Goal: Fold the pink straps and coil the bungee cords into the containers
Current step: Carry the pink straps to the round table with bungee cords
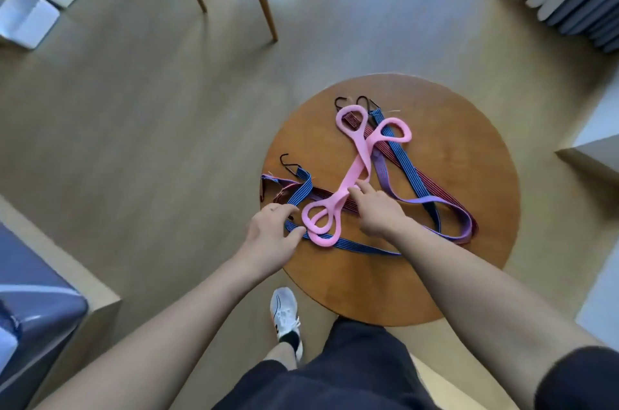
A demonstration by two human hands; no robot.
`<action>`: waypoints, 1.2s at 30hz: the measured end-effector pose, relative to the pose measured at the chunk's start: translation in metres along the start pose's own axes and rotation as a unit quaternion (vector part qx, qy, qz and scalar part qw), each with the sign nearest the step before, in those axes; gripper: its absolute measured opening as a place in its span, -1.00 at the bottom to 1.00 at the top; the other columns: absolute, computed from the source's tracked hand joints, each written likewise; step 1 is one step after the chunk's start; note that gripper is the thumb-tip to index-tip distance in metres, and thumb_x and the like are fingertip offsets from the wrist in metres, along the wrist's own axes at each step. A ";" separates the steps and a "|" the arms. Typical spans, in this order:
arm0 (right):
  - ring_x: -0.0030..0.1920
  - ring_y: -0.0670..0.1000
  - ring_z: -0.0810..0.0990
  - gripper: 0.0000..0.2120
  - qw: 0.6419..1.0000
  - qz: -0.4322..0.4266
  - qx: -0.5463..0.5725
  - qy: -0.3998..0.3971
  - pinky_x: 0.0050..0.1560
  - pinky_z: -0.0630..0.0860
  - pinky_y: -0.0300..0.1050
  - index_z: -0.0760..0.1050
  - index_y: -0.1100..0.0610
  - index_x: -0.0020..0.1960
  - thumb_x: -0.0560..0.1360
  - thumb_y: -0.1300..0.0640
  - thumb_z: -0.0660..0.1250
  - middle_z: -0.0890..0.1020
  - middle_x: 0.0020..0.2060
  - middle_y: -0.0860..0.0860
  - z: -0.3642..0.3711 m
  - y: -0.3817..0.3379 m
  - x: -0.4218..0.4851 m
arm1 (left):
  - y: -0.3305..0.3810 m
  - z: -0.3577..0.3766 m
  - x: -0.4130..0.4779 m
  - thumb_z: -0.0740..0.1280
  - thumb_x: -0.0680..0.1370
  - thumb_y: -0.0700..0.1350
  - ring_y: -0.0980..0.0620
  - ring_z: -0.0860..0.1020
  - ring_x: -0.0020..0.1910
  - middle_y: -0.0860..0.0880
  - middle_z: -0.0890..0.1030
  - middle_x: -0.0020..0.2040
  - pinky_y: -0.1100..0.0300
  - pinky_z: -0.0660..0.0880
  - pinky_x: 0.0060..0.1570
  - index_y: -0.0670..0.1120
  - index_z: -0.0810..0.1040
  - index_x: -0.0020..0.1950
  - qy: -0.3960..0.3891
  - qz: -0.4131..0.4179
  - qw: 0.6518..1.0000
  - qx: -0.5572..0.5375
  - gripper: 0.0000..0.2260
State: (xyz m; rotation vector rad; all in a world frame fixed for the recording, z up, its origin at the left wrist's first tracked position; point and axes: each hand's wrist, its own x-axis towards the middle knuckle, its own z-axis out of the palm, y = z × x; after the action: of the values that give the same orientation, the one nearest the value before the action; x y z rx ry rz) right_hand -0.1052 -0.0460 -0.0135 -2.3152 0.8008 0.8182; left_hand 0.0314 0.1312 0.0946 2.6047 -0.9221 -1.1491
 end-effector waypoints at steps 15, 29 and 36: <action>-0.11 0.14 0.47 -0.83 0.964 -0.181 0.105 0.163 -0.13 0.45 0.04 0.62 0.14 0.00 0.46 0.25 0.32 0.57 -0.08 0.07 -0.016 0.000 -0.036 | 0.040 0.021 0.027 0.55 0.47 -0.02 0.01 0.30 0.55 0.07 0.37 0.57 0.11 0.30 0.45 0.08 0.37 0.57 -0.060 0.082 0.995 -0.020 -0.30; -0.15 -0.05 0.65 -0.80 0.839 -0.187 0.443 0.256 -0.14 0.58 -0.13 0.69 0.11 -0.10 0.40 0.32 0.36 0.69 -0.16 -0.09 -0.084 -0.022 -0.082 | 0.063 0.007 0.034 0.53 0.41 0.04 0.20 0.43 -0.38 0.21 0.55 -0.43 0.38 0.31 -0.39 0.21 0.58 -0.38 -0.090 0.054 0.973 -0.206 -0.80; 0.07 0.12 0.61 -0.79 0.901 0.205 0.370 0.098 -0.04 0.48 -0.08 0.64 0.12 -0.01 0.49 0.00 0.36 0.69 -0.03 0.04 -0.023 0.018 0.029 | 0.027 0.008 0.021 0.59 0.48 -0.12 0.05 0.53 -0.45 0.11 0.52 -0.46 0.02 0.65 -0.36 0.10 0.61 -0.38 -0.021 -0.077 0.943 -0.322 -0.71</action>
State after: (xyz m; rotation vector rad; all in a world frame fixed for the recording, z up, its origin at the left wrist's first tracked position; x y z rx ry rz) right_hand -0.0909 -0.0835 -0.0232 -1.5715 1.4299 0.3338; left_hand 0.0237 0.0978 0.0863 2.1363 -0.2658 -1.2777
